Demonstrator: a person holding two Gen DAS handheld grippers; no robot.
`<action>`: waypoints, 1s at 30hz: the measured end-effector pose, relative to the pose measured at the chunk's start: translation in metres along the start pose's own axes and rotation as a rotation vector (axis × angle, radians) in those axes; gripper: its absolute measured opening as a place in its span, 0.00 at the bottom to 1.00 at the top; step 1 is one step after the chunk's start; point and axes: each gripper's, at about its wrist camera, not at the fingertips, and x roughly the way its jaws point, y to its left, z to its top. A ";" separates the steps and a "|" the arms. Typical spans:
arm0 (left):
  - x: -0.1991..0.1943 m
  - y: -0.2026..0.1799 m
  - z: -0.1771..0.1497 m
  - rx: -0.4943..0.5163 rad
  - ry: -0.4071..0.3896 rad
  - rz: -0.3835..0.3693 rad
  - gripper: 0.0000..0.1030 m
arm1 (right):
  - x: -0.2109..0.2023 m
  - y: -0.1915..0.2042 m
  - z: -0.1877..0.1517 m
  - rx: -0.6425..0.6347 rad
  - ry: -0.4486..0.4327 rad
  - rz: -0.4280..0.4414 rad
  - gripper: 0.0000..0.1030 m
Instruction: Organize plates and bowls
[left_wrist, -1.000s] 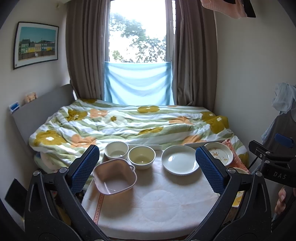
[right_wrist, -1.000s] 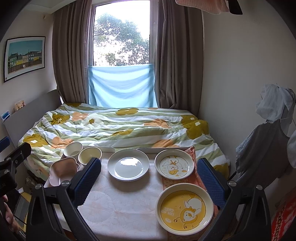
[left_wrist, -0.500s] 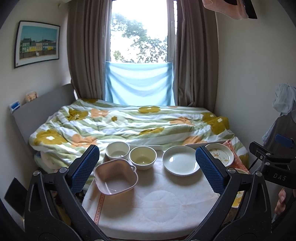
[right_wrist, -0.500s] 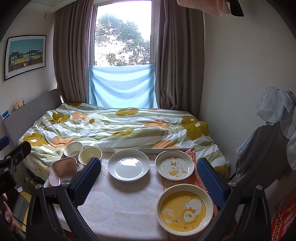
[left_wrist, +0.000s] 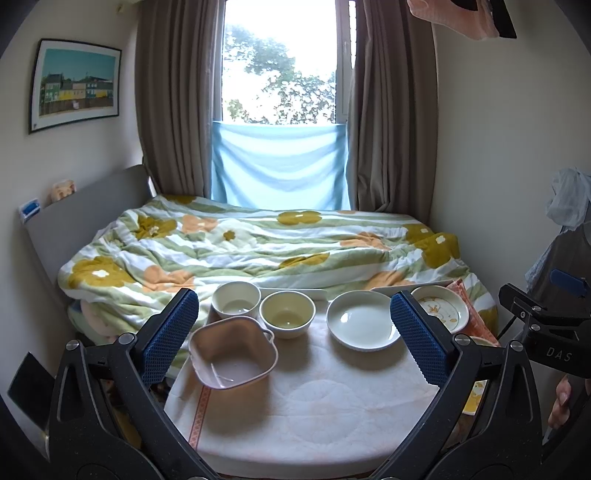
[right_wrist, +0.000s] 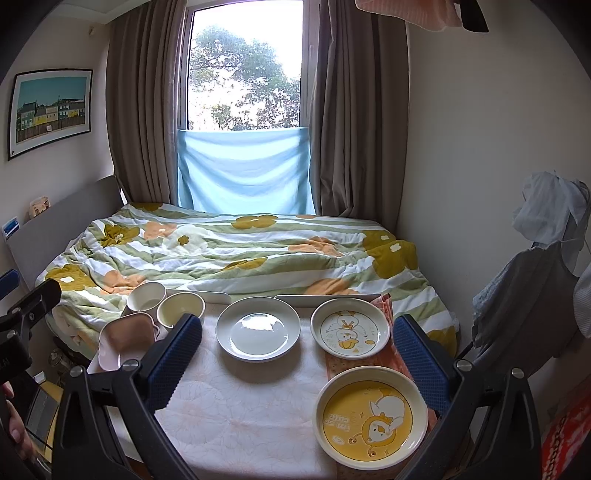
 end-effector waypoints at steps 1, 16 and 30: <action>0.000 0.000 0.000 0.000 0.000 0.000 1.00 | 0.000 0.000 0.000 -0.001 0.000 -0.001 1.00; 0.040 -0.006 0.008 0.055 0.119 -0.106 1.00 | 0.016 -0.008 -0.009 0.059 0.079 0.005 1.00; 0.173 -0.150 -0.071 0.246 0.478 -0.485 1.00 | 0.070 -0.131 -0.131 0.362 0.348 -0.121 1.00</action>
